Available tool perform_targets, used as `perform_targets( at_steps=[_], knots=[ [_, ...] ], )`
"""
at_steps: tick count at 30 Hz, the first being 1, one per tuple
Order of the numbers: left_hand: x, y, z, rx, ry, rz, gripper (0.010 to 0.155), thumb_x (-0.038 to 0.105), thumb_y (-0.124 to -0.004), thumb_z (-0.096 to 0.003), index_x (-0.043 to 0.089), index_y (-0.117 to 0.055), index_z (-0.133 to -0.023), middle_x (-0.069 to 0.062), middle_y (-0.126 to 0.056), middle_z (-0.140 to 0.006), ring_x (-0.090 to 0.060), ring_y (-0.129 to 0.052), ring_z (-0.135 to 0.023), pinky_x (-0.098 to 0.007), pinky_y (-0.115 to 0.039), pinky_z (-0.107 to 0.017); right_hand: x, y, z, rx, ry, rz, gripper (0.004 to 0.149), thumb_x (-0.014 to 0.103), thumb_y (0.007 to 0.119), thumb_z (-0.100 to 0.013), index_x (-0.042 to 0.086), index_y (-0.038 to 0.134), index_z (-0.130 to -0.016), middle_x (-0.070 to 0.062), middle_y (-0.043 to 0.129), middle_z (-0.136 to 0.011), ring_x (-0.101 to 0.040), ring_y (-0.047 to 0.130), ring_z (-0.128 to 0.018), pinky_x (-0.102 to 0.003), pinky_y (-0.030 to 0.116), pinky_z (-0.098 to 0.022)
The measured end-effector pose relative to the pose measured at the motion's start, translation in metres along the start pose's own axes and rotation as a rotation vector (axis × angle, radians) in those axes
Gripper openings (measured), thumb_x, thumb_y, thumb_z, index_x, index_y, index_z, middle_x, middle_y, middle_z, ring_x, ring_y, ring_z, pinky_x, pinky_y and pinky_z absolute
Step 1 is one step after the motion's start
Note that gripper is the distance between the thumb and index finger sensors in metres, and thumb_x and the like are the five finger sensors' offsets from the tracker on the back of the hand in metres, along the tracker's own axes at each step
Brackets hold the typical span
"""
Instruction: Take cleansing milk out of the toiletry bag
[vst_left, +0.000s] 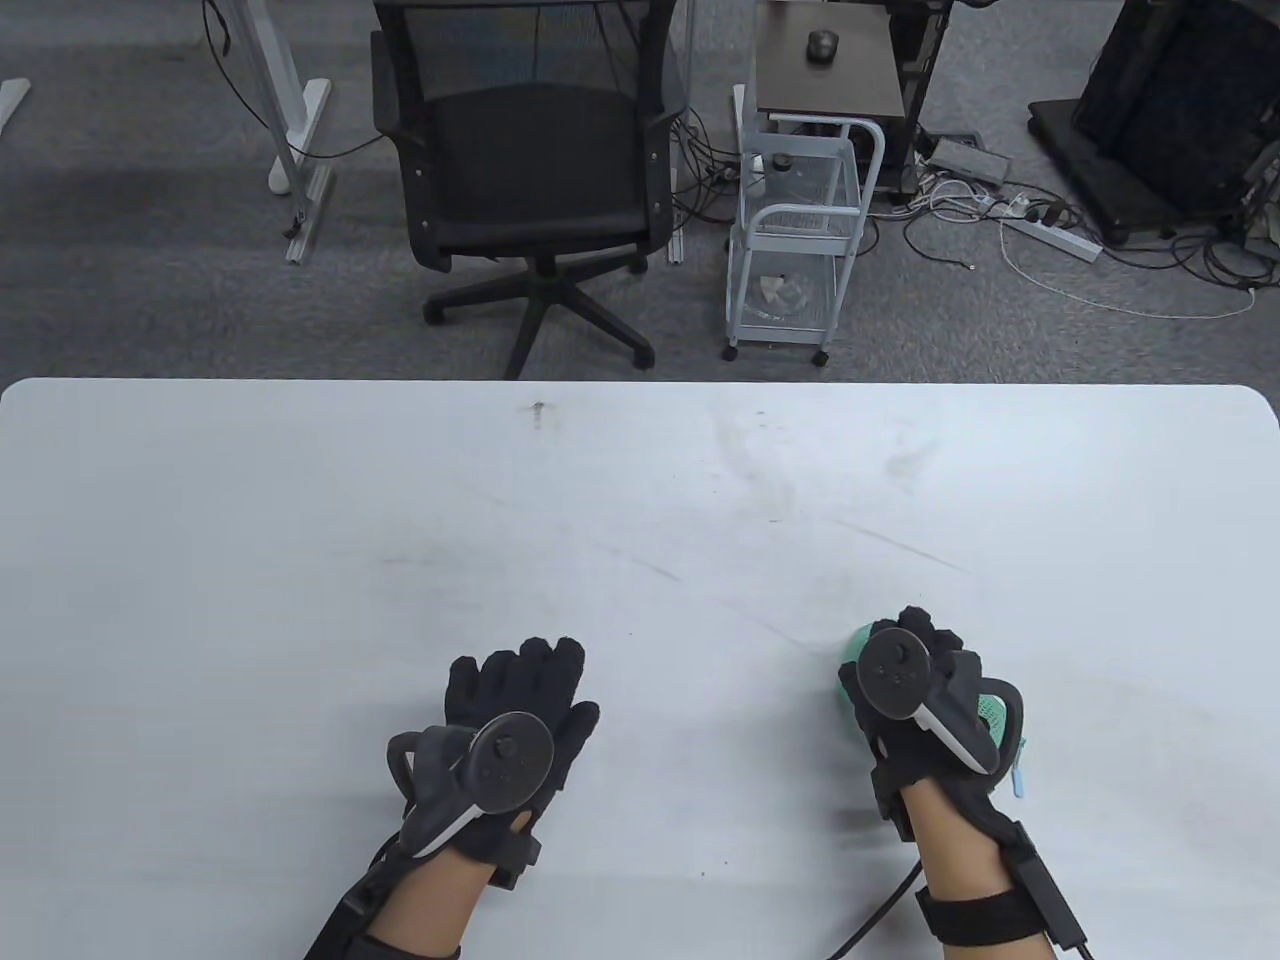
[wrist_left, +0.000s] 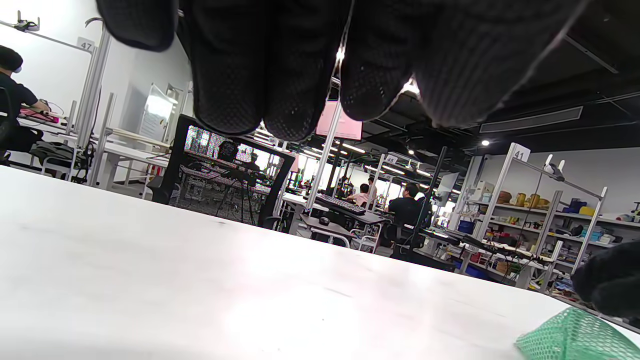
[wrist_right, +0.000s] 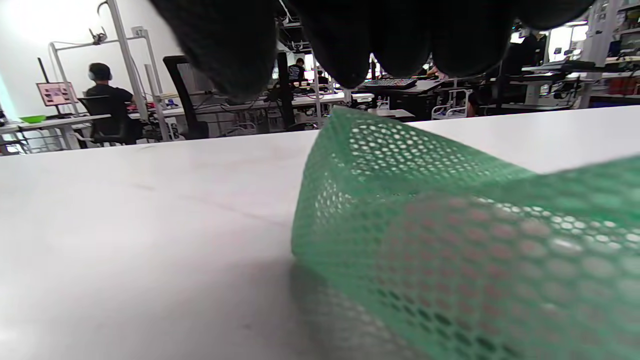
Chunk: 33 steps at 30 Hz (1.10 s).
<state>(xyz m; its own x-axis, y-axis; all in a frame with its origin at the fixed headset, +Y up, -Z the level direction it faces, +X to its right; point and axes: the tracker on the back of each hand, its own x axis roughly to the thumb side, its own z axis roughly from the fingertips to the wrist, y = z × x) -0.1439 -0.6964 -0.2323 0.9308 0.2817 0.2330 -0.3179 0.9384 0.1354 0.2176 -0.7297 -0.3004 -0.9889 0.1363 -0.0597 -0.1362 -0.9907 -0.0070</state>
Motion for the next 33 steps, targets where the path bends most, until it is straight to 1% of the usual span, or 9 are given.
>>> perform_targets(
  at_steps=[3,9,13,15,18,23,26,33],
  knots=[
    [0.001,-0.002,-0.001,-0.012,0.001,-0.001,0.062,0.051,-0.085,-0.0502,0.026,-0.075,-0.106,-0.014,-0.084,-0.110,-0.046,-0.086,-0.095,-0.069,-0.055,-0.073,-0.002,0.006,-0.004,0.008,0.044,0.023,0.063,0.039,0.084,-0.056,-0.006,0.075,-0.099,-0.037,0.063,-0.111,-0.071,0.066,-0.088,-0.077,0.054,-0.062],
    [0.003,-0.005,-0.001,-0.028,-0.006,-0.008,0.062,0.051,-0.085,-0.0502,0.026,-0.075,-0.106,-0.014,-0.084,-0.110,-0.046,-0.086,-0.095,-0.069,-0.055,-0.073,-0.001,0.018,-0.009,0.044,0.073,0.044,0.064,0.042,0.084,-0.056,-0.009,0.079,-0.094,-0.037,0.065,-0.110,-0.071,0.068,-0.087,-0.077,0.055,-0.061],
    [0.003,-0.005,-0.001,-0.031,-0.008,-0.008,0.062,0.051,-0.085,-0.0502,0.026,-0.075,-0.106,-0.014,-0.084,-0.110,-0.046,-0.086,-0.095,-0.069,-0.055,-0.073,0.002,0.025,-0.011,0.057,0.076,0.090,0.061,0.040,0.086,-0.055,-0.009,0.081,-0.092,-0.036,0.067,-0.109,-0.070,0.069,-0.086,-0.077,0.056,-0.061],
    [0.003,-0.005,-0.001,-0.031,-0.007,-0.009,0.062,0.051,-0.084,-0.0503,0.026,-0.075,-0.106,-0.014,-0.084,-0.110,-0.046,-0.086,-0.095,-0.069,-0.055,-0.073,0.003,0.028,-0.013,0.075,0.076,0.102,0.057,0.036,0.088,-0.055,-0.008,0.082,-0.091,-0.035,0.068,-0.109,-0.069,0.070,-0.086,-0.077,0.057,-0.061],
    [0.003,-0.005,-0.002,-0.032,-0.005,-0.006,0.062,0.051,-0.084,-0.0503,0.026,-0.075,-0.106,-0.014,-0.084,-0.110,-0.046,-0.086,-0.095,-0.069,-0.055,-0.073,0.005,0.030,-0.013,0.055,0.066,0.123,0.050,0.029,0.089,-0.054,-0.007,0.085,-0.088,-0.033,0.071,-0.108,-0.068,0.072,-0.086,-0.076,0.058,-0.061],
    [0.003,-0.005,-0.002,-0.032,-0.005,-0.005,0.062,0.051,-0.084,-0.0504,0.026,-0.075,-0.106,-0.014,-0.084,-0.110,-0.046,-0.086,-0.095,-0.069,-0.055,-0.073,0.006,0.030,-0.013,0.028,0.054,0.126,0.041,0.022,0.090,-0.053,-0.005,0.087,-0.085,-0.030,0.074,-0.107,-0.066,0.074,-0.086,-0.075,0.059,-0.061],
    [0.003,-0.005,-0.002,-0.032,-0.005,-0.005,0.062,0.051,-0.084,-0.0504,0.026,-0.075,-0.106,-0.014,-0.084,-0.109,-0.046,-0.087,-0.094,-0.069,-0.055,-0.073,0.006,0.030,-0.013,0.013,0.040,0.120,0.037,0.020,0.090,-0.053,-0.003,0.090,-0.082,-0.028,0.077,-0.106,-0.065,0.076,-0.086,-0.075,0.060,-0.062],
    [0.002,-0.005,-0.002,-0.030,-0.004,-0.002,0.062,0.051,-0.084,-0.0503,0.026,-0.075,-0.106,-0.014,-0.085,-0.109,-0.046,-0.087,-0.094,-0.068,-0.055,-0.073,0.012,0.021,-0.008,-0.056,-0.022,0.129,0.036,0.019,0.091,-0.052,-0.002,0.092,-0.080,-0.026,0.080,-0.104,-0.063,0.078,-0.086,-0.074,0.060,-0.062]
  ],
)
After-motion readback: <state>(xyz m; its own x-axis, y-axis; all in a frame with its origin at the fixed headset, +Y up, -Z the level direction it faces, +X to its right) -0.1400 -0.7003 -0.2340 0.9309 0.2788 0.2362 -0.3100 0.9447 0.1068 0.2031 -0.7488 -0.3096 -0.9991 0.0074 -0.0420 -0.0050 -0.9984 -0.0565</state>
